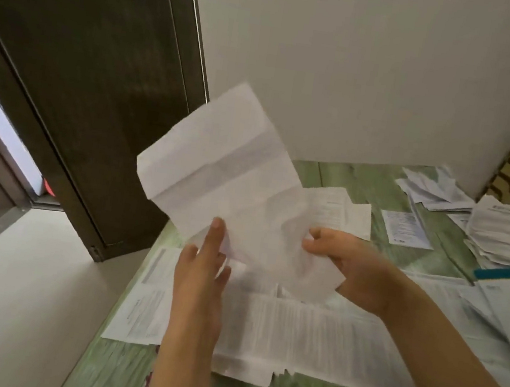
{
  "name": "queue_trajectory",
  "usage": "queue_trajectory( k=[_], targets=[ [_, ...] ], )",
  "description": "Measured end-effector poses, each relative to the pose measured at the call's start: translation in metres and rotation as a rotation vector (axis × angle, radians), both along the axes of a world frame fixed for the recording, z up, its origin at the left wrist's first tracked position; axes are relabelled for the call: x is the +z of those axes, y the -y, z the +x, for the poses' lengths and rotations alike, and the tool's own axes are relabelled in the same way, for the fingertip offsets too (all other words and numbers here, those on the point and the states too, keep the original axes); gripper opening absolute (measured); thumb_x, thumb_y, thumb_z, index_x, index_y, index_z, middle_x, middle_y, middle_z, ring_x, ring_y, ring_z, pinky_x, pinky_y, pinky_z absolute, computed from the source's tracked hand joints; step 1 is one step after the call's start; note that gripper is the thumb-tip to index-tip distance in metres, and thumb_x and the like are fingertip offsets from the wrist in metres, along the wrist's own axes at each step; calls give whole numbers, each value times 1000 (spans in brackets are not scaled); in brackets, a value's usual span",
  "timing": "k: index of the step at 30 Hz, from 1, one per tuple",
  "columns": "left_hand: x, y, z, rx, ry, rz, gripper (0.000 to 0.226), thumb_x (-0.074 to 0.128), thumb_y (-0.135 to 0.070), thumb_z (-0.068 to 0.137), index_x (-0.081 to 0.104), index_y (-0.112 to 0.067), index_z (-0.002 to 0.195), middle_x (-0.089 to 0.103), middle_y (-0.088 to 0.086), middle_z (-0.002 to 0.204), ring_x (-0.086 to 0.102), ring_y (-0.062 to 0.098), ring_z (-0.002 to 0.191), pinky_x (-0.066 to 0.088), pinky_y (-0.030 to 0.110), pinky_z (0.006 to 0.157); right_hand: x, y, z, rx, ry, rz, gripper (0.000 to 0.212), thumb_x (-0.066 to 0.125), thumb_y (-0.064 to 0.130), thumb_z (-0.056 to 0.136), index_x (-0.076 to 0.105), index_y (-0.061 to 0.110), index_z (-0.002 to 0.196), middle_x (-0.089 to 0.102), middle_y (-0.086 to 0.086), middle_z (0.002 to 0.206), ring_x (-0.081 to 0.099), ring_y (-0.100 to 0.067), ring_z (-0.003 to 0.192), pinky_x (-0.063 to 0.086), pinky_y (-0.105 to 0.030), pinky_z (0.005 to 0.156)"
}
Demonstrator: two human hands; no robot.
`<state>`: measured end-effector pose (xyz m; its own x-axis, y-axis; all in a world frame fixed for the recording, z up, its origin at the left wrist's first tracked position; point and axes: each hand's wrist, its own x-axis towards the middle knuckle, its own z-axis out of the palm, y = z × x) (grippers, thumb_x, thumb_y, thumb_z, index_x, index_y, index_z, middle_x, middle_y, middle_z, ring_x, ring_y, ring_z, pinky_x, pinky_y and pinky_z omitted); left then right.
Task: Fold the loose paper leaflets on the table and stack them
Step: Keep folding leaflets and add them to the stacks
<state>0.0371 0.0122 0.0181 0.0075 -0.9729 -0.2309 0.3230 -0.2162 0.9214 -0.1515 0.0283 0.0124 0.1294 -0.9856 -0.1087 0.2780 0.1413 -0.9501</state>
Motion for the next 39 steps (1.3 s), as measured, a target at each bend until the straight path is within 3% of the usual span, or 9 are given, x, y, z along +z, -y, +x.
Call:
queue_trajectory(
  k=[5, 8, 11, 13, 17, 23, 29, 33, 39],
  targets=[
    [7, 0, 20, 21, 111, -138, 12, 63, -25, 86, 69, -15, 85, 73, -4, 77, 67, 10, 72, 51, 22, 65, 2, -3, -10, 55, -105, 24, 35, 69, 3, 75, 64, 11, 109, 70, -10, 108, 67, -24, 98, 55, -33, 85],
    [13, -6, 27, 58, 251, -230, 12, 66, -26, 84, 69, -14, 84, 70, -5, 72, 62, 2, 59, 48, 15, 51, 7, 0, -5, -302, -110, -78, 32, 64, 0, 83, 57, 15, 111, 64, -11, 113, 64, -17, 91, 53, -29, 81],
    [18, -12, 25, 51, 329, -305, 7, 67, -26, 83, 66, -19, 84, 67, -8, 74, 59, -3, 57, 45, 13, 50, 16, -6, 9, -670, -681, -438, 27, 66, 16, 85, 57, 17, 111, 58, 3, 114, 53, -10, 102, 41, -19, 92],
    [22, -16, 20, 6, 354, -339, 7, 68, -28, 82, 65, -22, 85, 67, -10, 74, 59, -4, 60, 43, 13, 52, 22, -16, 25, -500, -924, -612, 39, 68, 39, 83, 57, 22, 117, 53, 12, 120, 47, -3, 112, 33, -11, 94],
    [26, -19, 13, -110, 406, -407, 18, 70, -27, 80, 61, -27, 95, 69, -10, 67, 62, 0, 61, 47, 11, 55, 23, -23, 47, -50, -937, -449, 70, 76, 46, 71, 43, 32, 131, 49, 20, 125, 48, 0, 112, 41, -14, 92],
    [25, -16, 22, -62, 340, -418, 44, 63, -43, 71, 62, -23, 110, 67, -8, 108, 61, 5, 100, 49, 20, 83, 24, -21, 25, -133, -680, -284, 27, 81, 21, 73, 63, 18, 92, 68, 4, 83, 64, 0, 66, 50, -14, 59],
    [18, -12, 18, -339, 199, -144, 79, 68, -63, 58, 53, -23, 124, 62, -4, 121, 59, 16, 111, 44, 39, 101, 18, -12, 7, -184, -55, -152, 31, 68, 23, 71, 66, 10, 99, 73, -9, 91, 71, -22, 77, 57, -31, 61],
    [3, -15, 5, -281, 220, -97, 21, 69, -26, 81, 70, -11, 95, 74, 3, 87, 70, 17, 83, 55, 31, 80, 8, -7, 17, -251, -31, -94, 37, 71, 26, 72, 65, 8, 104, 73, -9, 96, 71, -24, 85, 59, -34, 71],
    [-8, -12, 2, -112, 408, -223, 4, 65, -21, 87, 68, -19, 87, 71, -10, 70, 66, 7, 67, 51, 14, 57, -4, -1, 19, -297, -70, -45, 58, 62, 46, 75, 60, 4, 116, 70, -11, 109, 67, -29, 101, 53, -45, 90]
  ],
)
